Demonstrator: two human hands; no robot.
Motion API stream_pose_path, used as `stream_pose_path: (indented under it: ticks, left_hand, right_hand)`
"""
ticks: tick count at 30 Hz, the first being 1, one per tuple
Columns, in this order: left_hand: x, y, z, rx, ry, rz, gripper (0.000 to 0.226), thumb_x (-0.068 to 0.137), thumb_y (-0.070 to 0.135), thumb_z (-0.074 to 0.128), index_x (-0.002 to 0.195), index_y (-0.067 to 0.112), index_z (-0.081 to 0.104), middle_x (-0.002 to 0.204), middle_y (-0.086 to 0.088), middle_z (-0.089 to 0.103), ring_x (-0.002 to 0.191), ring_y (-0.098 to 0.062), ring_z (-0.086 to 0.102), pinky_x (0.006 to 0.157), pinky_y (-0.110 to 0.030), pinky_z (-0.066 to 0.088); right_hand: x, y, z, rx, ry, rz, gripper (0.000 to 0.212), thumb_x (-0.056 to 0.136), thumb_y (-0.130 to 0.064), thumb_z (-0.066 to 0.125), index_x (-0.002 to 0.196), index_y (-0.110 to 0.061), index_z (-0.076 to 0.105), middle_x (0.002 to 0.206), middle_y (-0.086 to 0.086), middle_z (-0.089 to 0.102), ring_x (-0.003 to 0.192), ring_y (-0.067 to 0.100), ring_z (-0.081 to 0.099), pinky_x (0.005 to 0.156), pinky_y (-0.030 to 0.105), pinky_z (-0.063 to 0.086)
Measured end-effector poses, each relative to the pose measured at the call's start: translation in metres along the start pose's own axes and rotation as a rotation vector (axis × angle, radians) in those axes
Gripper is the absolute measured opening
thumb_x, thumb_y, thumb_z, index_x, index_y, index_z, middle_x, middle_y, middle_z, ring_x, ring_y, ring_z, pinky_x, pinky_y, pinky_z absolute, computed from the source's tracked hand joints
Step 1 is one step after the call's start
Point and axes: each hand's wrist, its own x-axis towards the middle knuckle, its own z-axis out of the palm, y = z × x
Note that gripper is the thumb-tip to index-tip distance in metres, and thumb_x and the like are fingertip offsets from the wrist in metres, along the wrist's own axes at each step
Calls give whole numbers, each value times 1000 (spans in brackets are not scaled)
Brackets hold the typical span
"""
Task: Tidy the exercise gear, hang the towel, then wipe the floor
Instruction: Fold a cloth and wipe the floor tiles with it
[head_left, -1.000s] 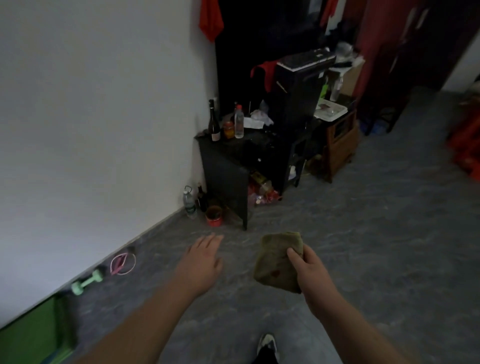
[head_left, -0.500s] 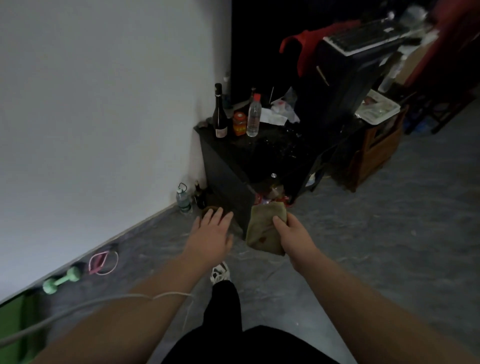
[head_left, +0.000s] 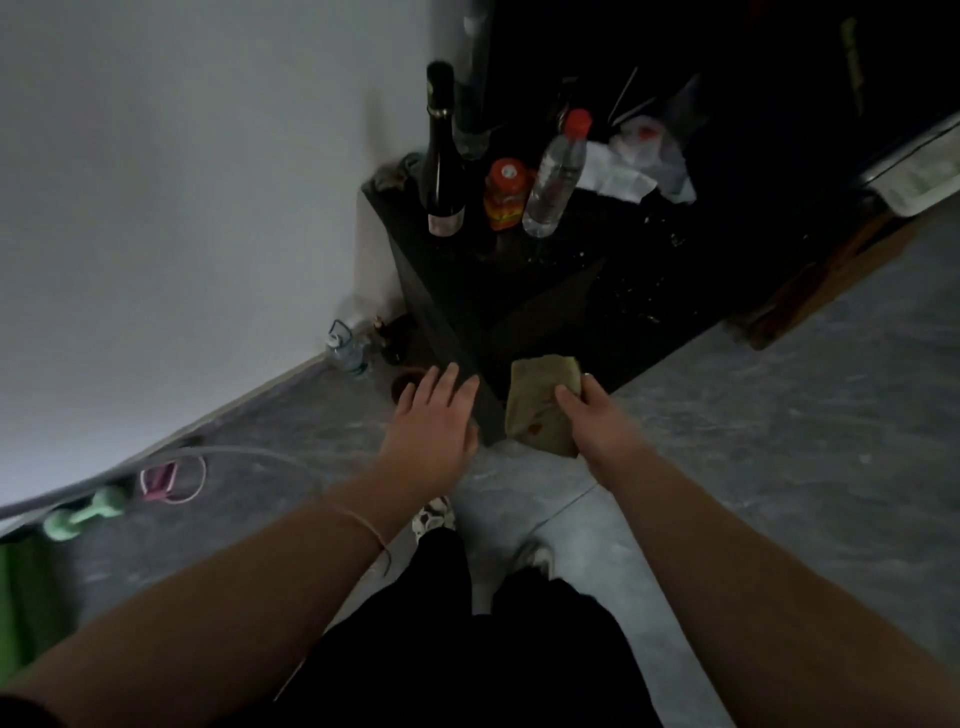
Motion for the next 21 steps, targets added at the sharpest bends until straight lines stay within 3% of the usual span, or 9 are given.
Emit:
stream_pose_path:
  ticks: [2,5,9,13,17,21]
  left_hand:
    - [26,-2,12,-9,-5,-19,62,96,39,36,153,22,19,162,-9,15,149,-30,9,118,-51,18]
    - [60,-3,33,-59,-35,-58,67,94,41,39,153,20,17,161,-12,16,149,-33,10,118,-52,18]
    - [92,12,59,-99,-87,-120,75,94,43,44,155,18,9,162,-14,10,149,-35,4,120,-50,13]
    - [105,38,78,-111,-108,-203,76,94,44,43,156,21,6,163,-17,-1,149,-36,-4,120,-51,12]
    - [114,56,84,-104,-105,-311,77,92,44,45,155,25,4,160,-11,-20,148,-39,-12,117,-56,16]
    - [115,63,80,-43,-47,-290,83,88,39,50,155,22,4,162,-10,-16,148,-36,-13,120,-52,11]
  right_hand:
    - [37,2,-3,32,-58,52,37,81,-50,63,116,-37,62,121,4,66,111,25,65,98,51,51]
    - [84,1,-7,21,-188,123,45,92,-40,60,135,-27,54,127,6,63,116,26,61,101,51,49]
    - [130,-10,-16,-411,-268,112,46,94,-41,57,137,-26,48,129,4,57,117,24,55,104,49,44]
    - [143,-19,-31,-701,-237,-81,59,94,-22,57,147,-27,31,130,3,52,115,22,53,96,38,46]
    - [143,-16,-52,-720,-158,-245,65,88,-8,59,145,-26,34,139,5,45,119,21,53,100,44,50]
    - [129,-13,-57,-1020,-161,-600,60,89,-21,49,147,-16,34,152,10,31,139,25,32,112,40,36]
